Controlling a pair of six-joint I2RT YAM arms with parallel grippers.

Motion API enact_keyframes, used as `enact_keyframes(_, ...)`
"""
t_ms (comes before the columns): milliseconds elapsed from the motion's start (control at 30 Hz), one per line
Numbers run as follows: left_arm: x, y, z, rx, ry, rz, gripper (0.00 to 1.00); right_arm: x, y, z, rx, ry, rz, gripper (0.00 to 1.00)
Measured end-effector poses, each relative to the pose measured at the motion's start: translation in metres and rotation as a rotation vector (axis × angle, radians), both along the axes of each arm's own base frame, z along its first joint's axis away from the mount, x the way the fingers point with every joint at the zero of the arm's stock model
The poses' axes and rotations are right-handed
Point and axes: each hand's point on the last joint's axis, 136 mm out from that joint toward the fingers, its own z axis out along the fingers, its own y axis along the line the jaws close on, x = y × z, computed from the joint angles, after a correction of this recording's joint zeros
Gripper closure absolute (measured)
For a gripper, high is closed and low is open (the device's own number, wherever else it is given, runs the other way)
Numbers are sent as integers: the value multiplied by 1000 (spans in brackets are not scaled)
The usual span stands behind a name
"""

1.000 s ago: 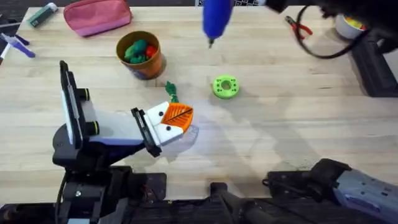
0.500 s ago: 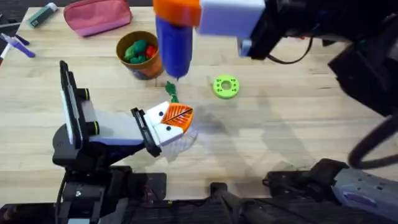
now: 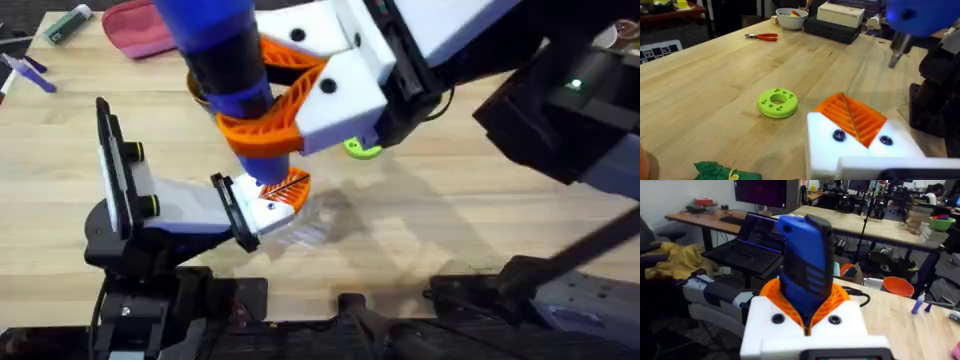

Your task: Pick up the gripper from the table and insert it into the empty holder that is missing its gripper. Then pick up a screw, insert it into the mounting hole, and use the screwdriver to tighten it. Finally, clean up the table by picking up the vegetable and placing it into the bucket.

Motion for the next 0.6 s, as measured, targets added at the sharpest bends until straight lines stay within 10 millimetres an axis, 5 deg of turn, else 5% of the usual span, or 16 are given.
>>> enact_keyframes(600, 0, 0, 0, 0, 0, 0, 986, 4, 24, -22, 15, -40, 55, 976)
